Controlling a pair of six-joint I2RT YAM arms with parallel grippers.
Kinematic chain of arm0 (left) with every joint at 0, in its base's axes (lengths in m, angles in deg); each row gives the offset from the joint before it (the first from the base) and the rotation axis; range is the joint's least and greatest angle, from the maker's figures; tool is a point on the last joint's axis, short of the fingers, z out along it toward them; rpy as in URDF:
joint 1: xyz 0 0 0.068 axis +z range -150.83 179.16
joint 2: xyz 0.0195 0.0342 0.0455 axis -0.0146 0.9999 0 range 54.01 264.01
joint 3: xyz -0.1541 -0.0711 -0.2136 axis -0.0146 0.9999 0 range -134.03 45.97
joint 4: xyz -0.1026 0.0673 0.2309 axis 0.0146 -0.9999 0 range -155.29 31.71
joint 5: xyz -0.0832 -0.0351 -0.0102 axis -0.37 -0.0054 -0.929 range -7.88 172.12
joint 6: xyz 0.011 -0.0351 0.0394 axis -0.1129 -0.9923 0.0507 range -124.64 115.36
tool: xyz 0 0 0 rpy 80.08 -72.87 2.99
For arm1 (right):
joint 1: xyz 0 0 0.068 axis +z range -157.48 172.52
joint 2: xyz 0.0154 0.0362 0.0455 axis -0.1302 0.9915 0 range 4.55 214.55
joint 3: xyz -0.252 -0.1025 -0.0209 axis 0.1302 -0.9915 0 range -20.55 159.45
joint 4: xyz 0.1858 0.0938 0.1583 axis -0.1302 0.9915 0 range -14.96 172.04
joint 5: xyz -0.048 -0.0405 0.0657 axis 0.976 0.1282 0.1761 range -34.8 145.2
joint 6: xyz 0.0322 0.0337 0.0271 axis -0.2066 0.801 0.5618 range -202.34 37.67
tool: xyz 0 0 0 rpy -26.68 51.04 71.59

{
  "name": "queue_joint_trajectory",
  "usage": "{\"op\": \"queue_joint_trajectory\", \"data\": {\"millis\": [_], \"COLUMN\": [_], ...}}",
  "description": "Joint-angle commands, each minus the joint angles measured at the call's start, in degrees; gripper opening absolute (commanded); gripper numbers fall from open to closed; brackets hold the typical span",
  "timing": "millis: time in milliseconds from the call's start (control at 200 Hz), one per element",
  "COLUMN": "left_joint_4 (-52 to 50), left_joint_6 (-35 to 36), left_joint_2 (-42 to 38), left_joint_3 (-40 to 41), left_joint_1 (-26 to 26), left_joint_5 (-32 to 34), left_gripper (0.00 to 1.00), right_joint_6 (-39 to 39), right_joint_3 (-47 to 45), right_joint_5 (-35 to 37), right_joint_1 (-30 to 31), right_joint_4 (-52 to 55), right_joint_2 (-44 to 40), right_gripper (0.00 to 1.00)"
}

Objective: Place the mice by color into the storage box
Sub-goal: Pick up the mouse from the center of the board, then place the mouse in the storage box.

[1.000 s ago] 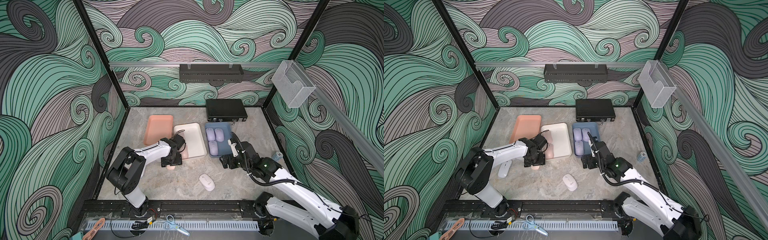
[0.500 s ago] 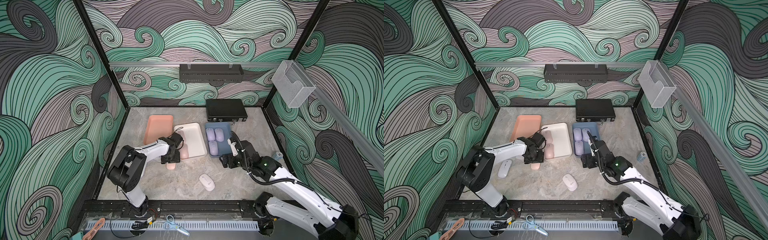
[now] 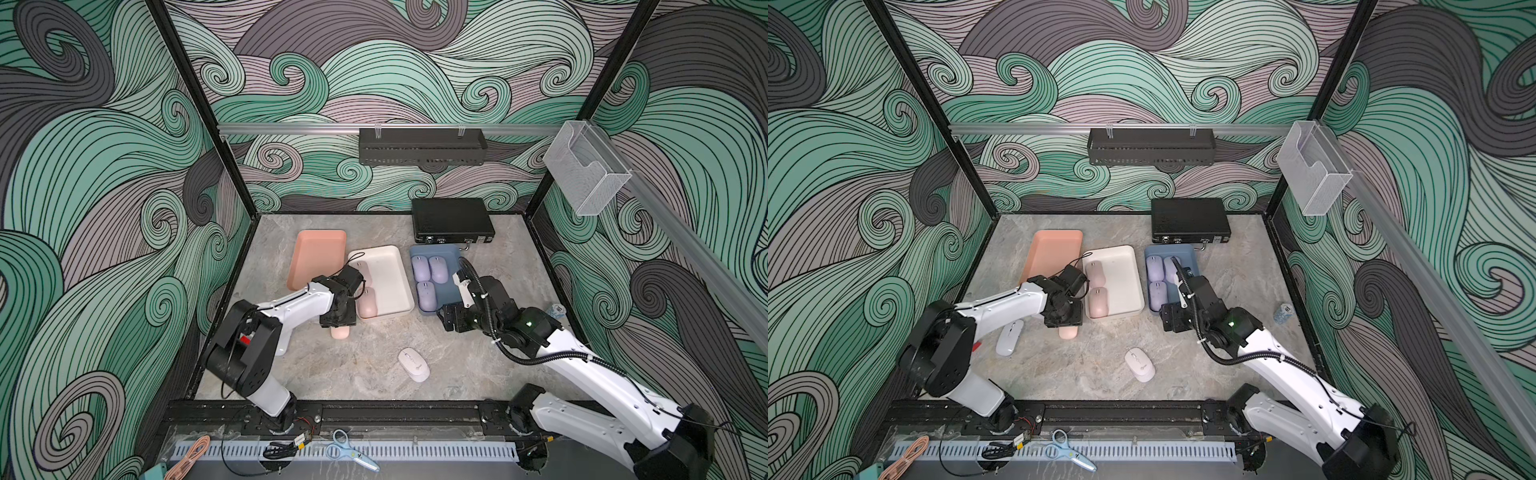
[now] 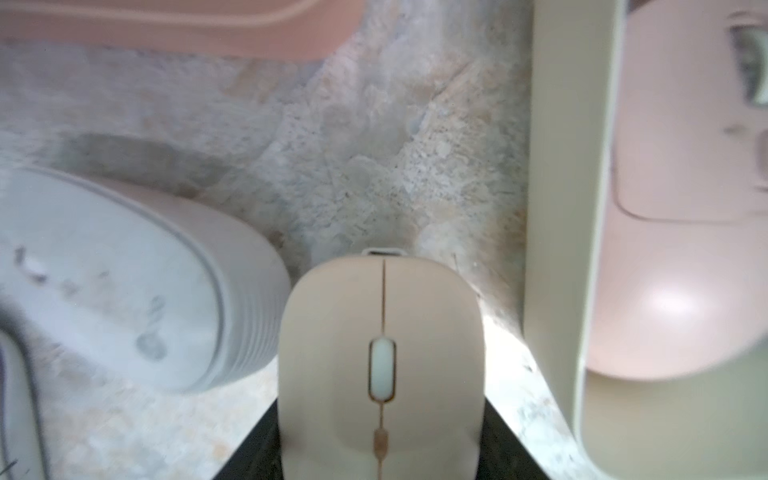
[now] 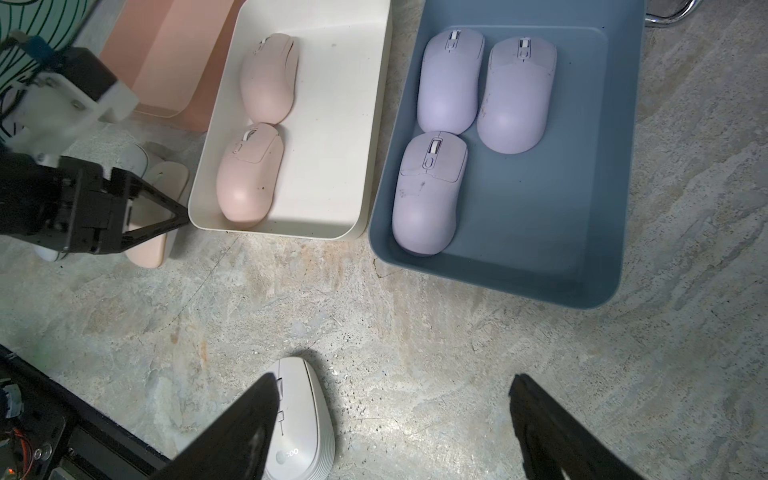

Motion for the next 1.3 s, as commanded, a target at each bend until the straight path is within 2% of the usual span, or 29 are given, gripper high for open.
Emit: {"op": "queue_joint_trajectory", "data": {"millis": [0,120,230,595,720,895,1026,1296], "left_joint_4": [-4.99,-5.60,-4.69,-1.48,-5.26,-11.57,-14.83,-16.69], "left_joint_6": [-2.35,-1.51,-2.22,-7.58,-8.41,-10.89,-11.63,-10.39], "left_joint_2": [-8.04,-12.21,-9.49,18.98,29.94,42.29,48.79,53.53], "left_joint_3": [-0.79,-3.96,-10.52,-39.19,-50.37,-63.61,-68.62,-70.77], "left_joint_1": [-0.72,-0.85,-0.90,-1.52,-1.68,-2.22,-2.39,-2.48], "left_joint_5": [3.01,1.11,-1.35,-5.87,-3.39,2.91,2.52,4.48], "left_gripper": [0.55,0.55,0.55,0.54,0.54,0.54,0.54,0.53], "right_joint_6": [0.06,0.08,0.47,1.73,1.72,2.17,1.34,1.02], "right_joint_3": [1.63,2.44,2.32,-0.01,-1.83,-2.03,-2.48,-3.36], "right_joint_5": [1.53,1.98,3.67,5.06,6.50,4.68,5.34,5.21], "right_joint_1": [0.32,0.32,0.32,0.32,0.31,0.24,0.20,0.22], "right_joint_4": [0.21,0.04,-0.32,1.33,1.39,1.79,2.03,2.54], "right_joint_2": [0.78,1.70,1.34,-3.51,-6.55,-8.03,-9.56,-11.11], "right_gripper": [0.87,0.86,0.86,0.87,0.88,0.88,0.89,0.89]}}
